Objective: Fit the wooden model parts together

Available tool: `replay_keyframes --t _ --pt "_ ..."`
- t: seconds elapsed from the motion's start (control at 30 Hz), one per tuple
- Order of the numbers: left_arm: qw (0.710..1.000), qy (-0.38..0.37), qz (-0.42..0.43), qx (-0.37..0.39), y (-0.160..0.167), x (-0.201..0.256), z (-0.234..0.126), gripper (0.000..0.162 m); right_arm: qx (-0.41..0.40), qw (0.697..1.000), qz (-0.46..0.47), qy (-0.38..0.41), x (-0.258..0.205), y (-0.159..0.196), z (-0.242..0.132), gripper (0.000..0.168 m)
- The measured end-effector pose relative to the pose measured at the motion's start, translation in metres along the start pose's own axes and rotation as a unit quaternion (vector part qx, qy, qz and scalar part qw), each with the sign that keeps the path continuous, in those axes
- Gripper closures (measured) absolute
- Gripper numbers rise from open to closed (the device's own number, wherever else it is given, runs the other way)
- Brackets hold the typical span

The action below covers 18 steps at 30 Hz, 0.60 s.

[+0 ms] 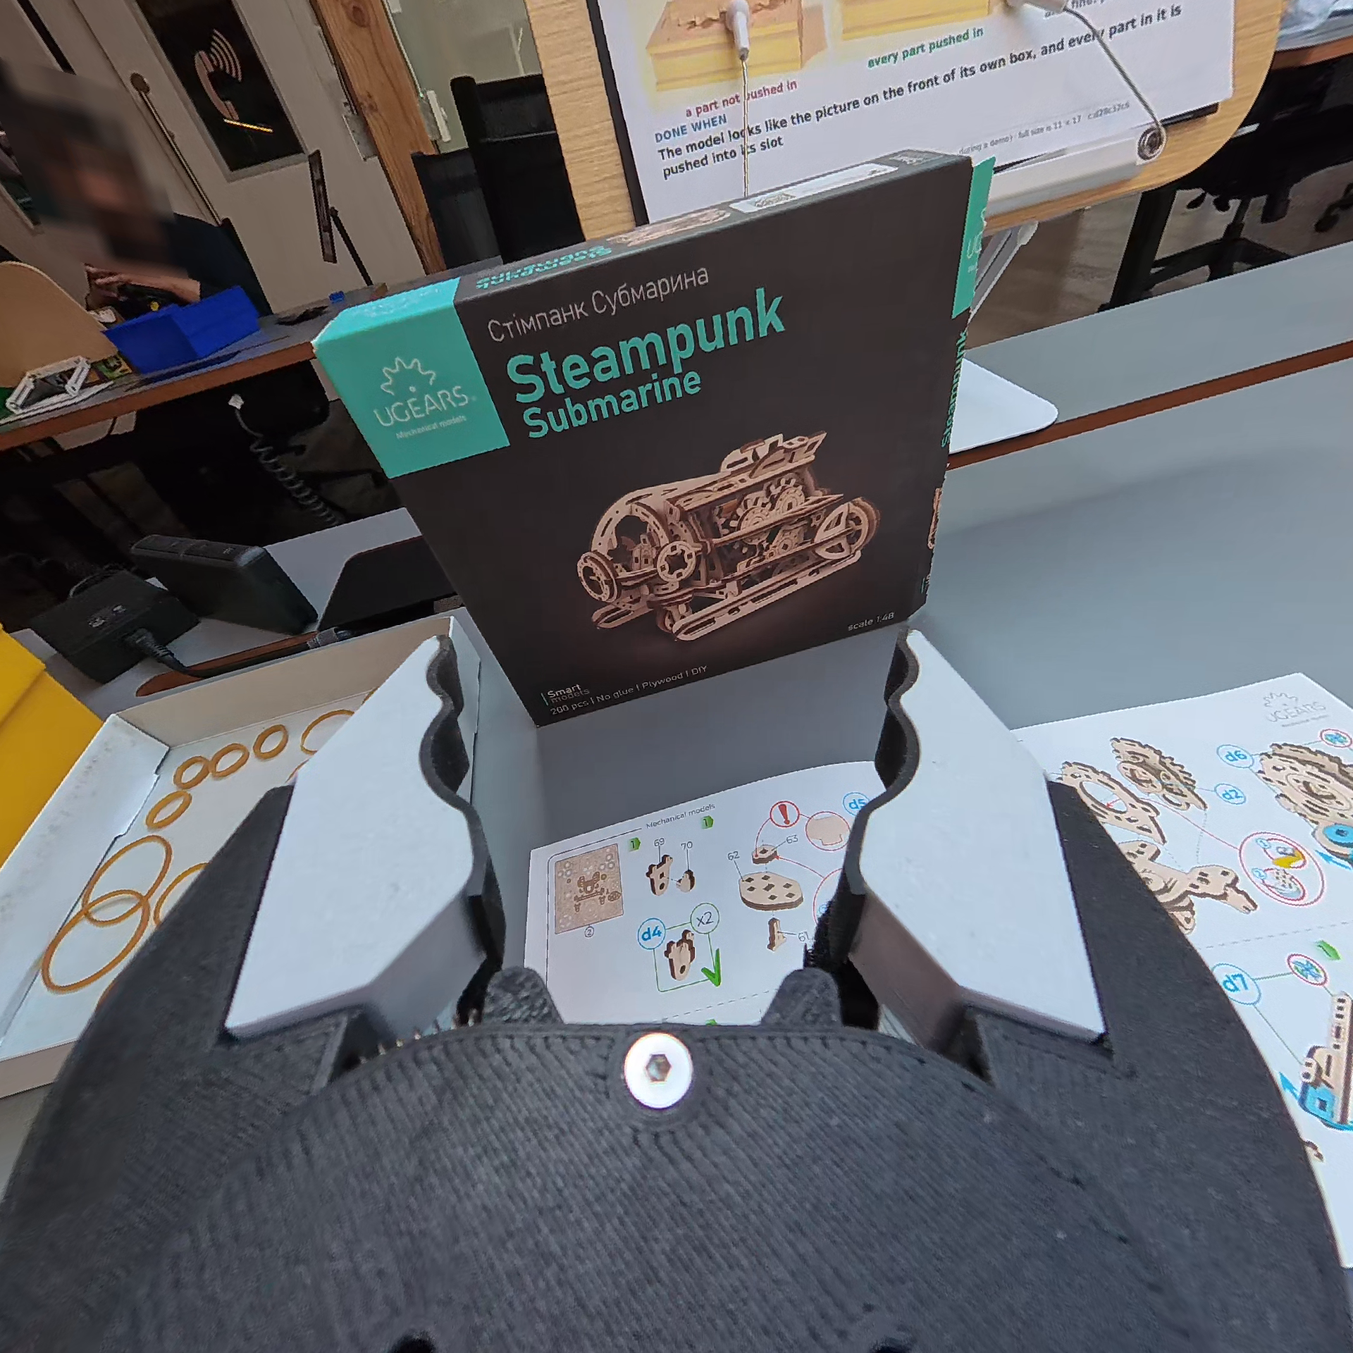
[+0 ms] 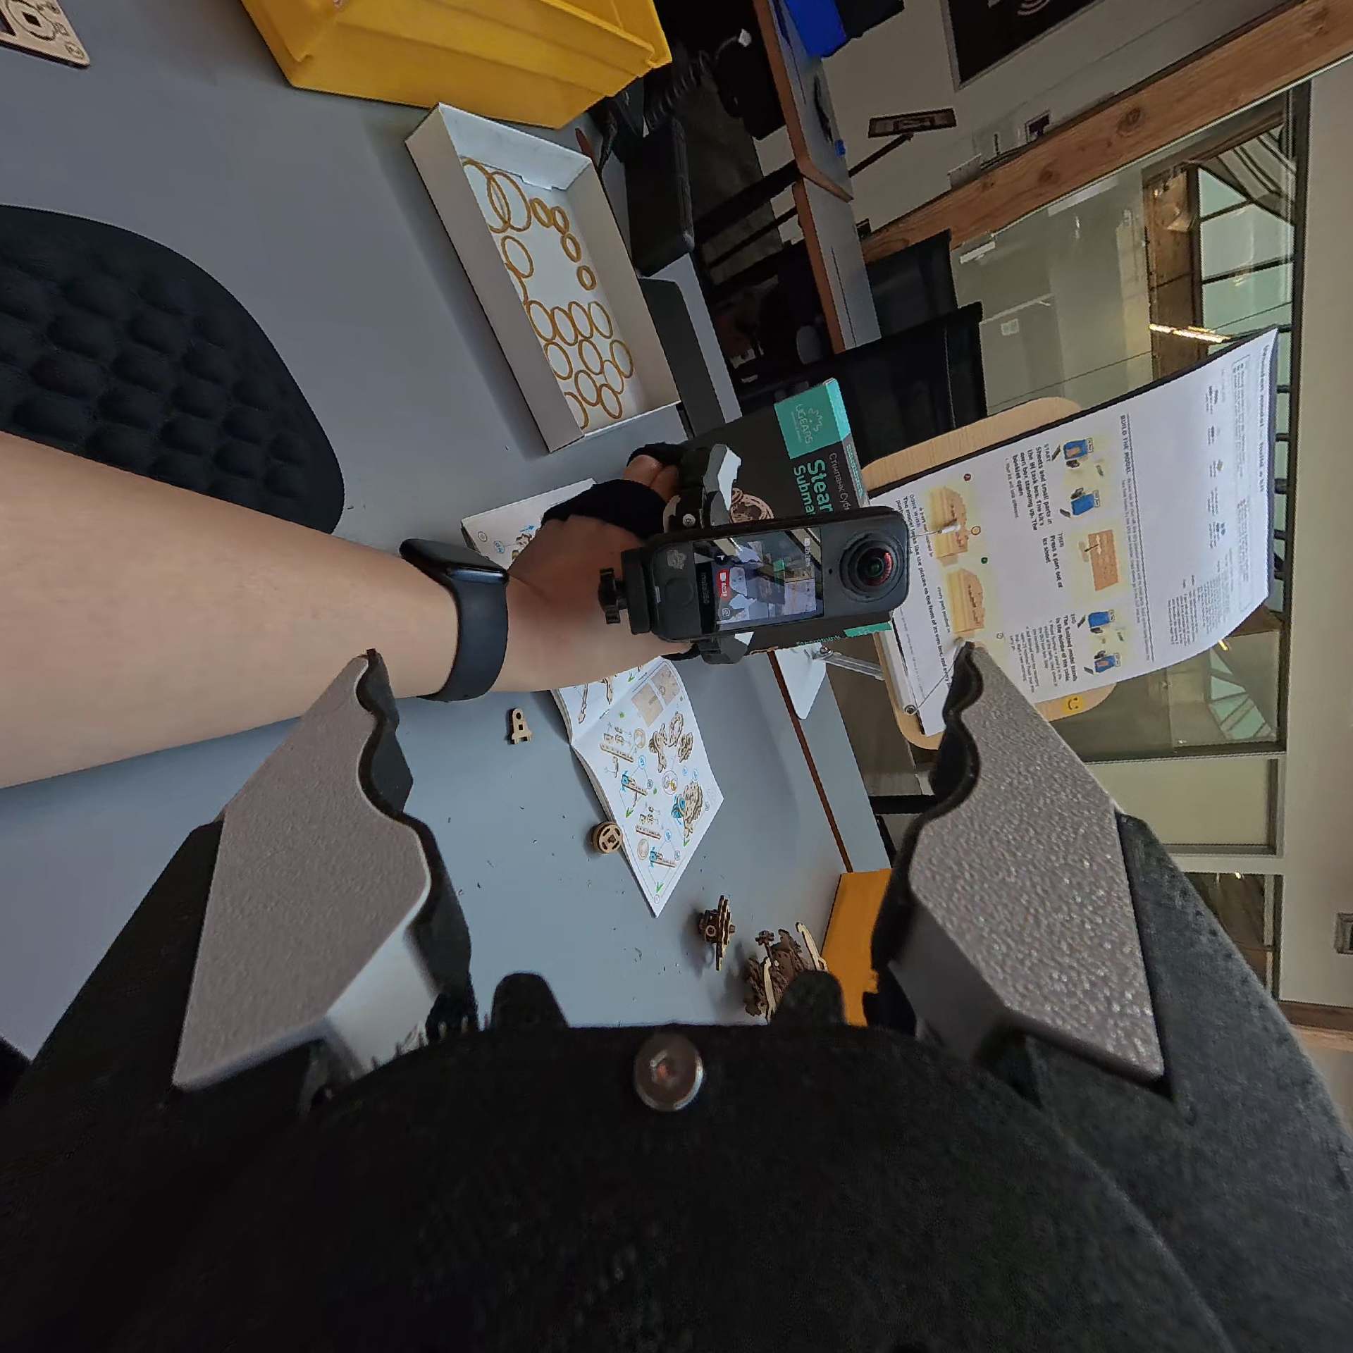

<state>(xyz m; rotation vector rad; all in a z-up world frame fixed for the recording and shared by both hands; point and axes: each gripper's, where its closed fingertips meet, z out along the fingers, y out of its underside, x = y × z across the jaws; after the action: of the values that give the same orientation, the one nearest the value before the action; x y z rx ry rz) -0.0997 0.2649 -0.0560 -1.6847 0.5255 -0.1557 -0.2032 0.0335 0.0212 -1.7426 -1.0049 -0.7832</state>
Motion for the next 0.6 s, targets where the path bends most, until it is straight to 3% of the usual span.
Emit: replay_keyframes --t 0.6 --pt "1.000 0.011 -0.026 -0.006 0.0016 -0.0014 0.0008 0.047 0.008 1.000 0.005 -0.006 0.0008 -0.0039 -0.0023 0.026"
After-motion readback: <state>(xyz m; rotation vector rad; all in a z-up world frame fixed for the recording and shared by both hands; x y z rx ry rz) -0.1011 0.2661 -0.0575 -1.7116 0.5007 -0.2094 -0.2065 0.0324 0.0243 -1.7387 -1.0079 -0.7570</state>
